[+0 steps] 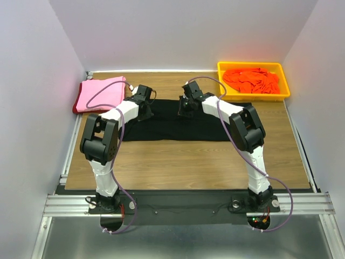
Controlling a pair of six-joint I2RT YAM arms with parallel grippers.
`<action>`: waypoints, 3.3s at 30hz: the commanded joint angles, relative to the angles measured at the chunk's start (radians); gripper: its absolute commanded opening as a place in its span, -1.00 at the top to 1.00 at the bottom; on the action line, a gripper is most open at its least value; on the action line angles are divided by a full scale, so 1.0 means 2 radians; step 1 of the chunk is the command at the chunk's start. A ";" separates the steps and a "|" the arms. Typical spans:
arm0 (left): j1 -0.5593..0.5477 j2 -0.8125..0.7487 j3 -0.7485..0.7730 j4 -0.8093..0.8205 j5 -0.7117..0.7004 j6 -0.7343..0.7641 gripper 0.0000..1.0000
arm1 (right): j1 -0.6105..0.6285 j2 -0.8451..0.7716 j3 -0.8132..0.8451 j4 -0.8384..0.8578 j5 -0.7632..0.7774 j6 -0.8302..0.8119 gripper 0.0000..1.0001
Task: Fold and stack the t-shirts
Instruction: Fold the tshirt
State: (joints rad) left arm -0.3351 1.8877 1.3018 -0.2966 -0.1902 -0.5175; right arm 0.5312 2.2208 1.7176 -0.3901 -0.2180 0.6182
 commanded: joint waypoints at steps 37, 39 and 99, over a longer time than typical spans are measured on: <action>0.069 -0.154 -0.206 0.035 -0.035 0.006 0.37 | -0.376 -0.300 -0.399 0.011 0.062 -0.015 0.20; 0.081 -0.145 -0.212 0.034 -0.033 0.003 0.38 | -0.387 -0.292 -0.414 0.010 0.072 -0.005 0.21; -0.063 -0.050 0.026 0.003 -0.109 0.009 -0.14 | -0.240 -0.193 -0.215 -0.068 0.138 -0.133 -0.18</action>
State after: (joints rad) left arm -0.4427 1.7115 1.2812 -0.2722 -0.3477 -0.5312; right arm 0.0353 1.8126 1.2549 -0.4725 0.0025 0.3851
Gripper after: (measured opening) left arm 0.588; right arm 0.591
